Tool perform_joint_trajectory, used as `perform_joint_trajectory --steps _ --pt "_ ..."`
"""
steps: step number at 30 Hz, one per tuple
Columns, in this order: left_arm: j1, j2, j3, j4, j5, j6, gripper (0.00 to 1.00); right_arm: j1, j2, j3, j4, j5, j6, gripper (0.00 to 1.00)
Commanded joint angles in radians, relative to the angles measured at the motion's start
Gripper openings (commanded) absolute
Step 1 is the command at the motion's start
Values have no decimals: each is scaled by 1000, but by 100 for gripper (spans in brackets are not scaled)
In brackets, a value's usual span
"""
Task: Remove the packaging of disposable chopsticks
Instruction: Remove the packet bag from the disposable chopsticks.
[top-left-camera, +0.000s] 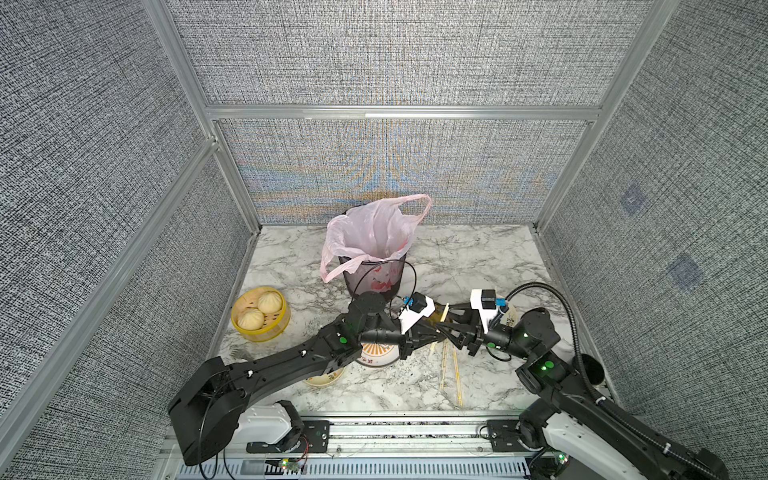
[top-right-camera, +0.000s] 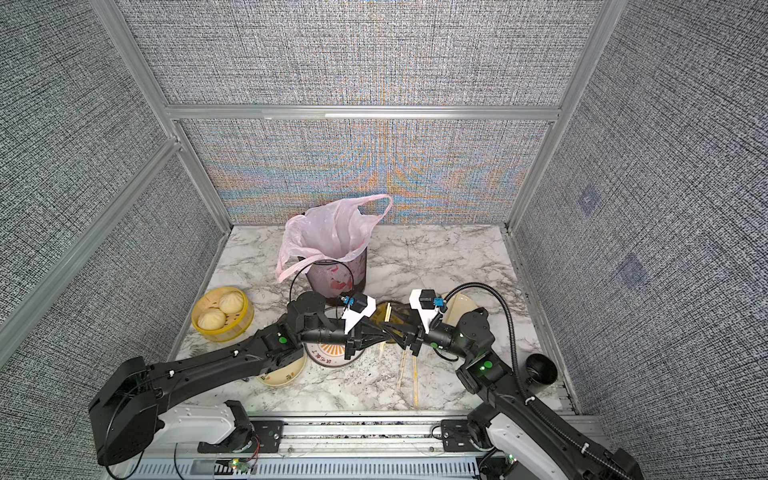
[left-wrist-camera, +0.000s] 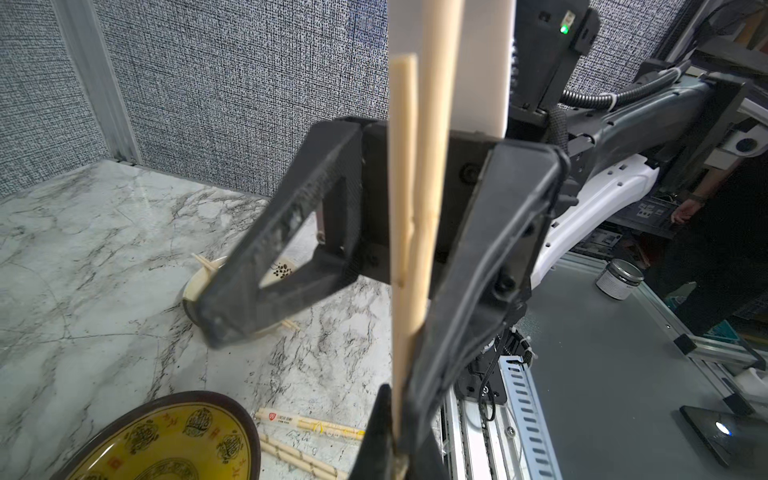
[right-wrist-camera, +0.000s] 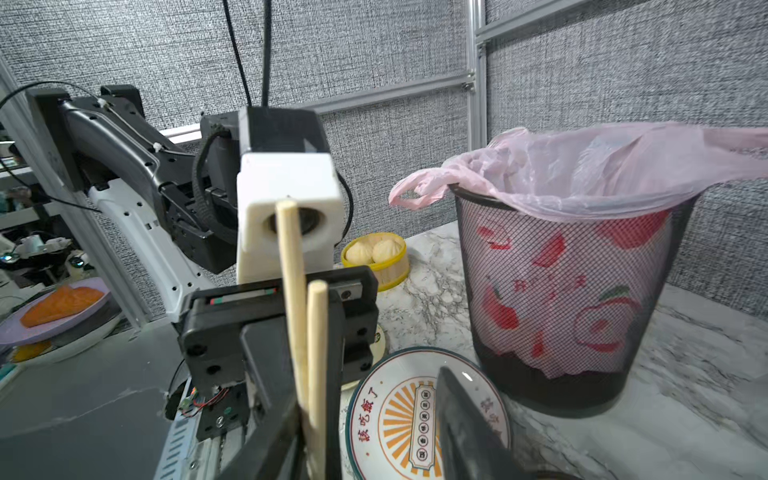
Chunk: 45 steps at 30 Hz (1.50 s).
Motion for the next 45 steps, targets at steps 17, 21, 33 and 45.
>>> perform_joint_trajectory --steps 17,21,33,45 --pt "-3 27 -20 -39 -6 24 13 -11 -41 26 21 -1 -11 0" --pt "-3 39 -34 -44 -6 26 13 -20 -55 55 3 -1 -12 0" --pt "-2 46 -53 -69 -16 42 13 -46 -112 118 -60 25 -16 0" --pt "4 -136 -15 -196 -382 71 0 -69 -256 95 -179 160 -5 0"
